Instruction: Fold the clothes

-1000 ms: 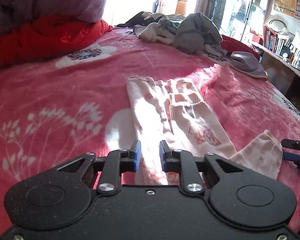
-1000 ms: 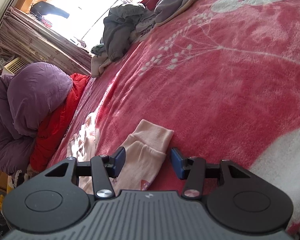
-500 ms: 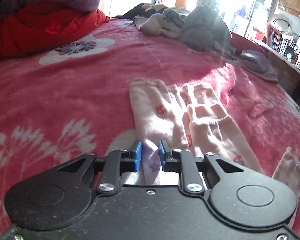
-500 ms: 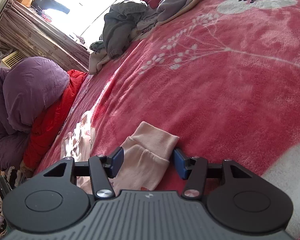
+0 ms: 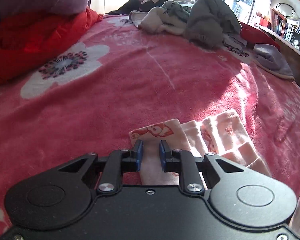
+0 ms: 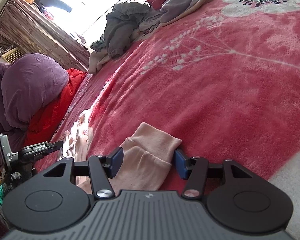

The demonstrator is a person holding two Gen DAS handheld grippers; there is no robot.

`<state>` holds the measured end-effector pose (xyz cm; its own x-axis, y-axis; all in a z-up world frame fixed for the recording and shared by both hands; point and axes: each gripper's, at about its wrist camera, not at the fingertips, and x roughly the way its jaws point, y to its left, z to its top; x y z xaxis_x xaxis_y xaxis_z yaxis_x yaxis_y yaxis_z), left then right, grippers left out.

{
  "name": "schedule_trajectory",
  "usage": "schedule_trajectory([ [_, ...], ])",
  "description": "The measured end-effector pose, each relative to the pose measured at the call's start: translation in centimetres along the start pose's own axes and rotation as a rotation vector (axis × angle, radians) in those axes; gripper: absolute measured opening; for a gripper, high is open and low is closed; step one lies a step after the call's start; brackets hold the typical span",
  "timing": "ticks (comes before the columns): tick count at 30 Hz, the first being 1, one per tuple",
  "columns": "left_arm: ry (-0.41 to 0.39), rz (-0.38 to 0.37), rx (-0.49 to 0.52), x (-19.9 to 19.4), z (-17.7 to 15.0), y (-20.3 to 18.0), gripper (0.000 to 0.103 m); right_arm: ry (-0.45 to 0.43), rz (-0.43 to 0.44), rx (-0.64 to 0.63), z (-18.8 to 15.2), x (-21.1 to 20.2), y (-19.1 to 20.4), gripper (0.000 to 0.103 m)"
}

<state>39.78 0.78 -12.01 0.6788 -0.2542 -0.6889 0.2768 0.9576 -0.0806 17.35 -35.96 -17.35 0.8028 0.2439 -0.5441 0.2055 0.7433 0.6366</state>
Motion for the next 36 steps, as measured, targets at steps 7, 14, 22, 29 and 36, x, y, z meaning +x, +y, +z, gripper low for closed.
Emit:
schedule_trajectory([
  [7,-0.103,-0.012,-0.005,-9.1,-5.0,-2.9,0.017,-0.032,0.0,0.048,0.0,-0.2,-0.8,0.041],
  [14,-0.041,-0.08,-0.015,-15.9,-14.2,-7.1,0.017,-0.068,0.052,0.18,-0.2,-0.7,-3.1,0.025],
  [22,-0.027,-0.104,-0.006,-19.6,-17.8,-8.7,0.018,-0.108,0.12,0.224,-0.3,-1.6,-3.4,0.005],
  [29,-0.043,-0.187,0.068,-21.8,-19.9,-8.7,0.024,-0.115,0.188,0.222,0.7,-3.1,0.2,0.005],
  [36,-0.059,-0.229,0.205,-22.0,-22.0,-8.5,0.028,-0.097,0.201,0.188,2.5,-2.8,5.7,0.005],
])
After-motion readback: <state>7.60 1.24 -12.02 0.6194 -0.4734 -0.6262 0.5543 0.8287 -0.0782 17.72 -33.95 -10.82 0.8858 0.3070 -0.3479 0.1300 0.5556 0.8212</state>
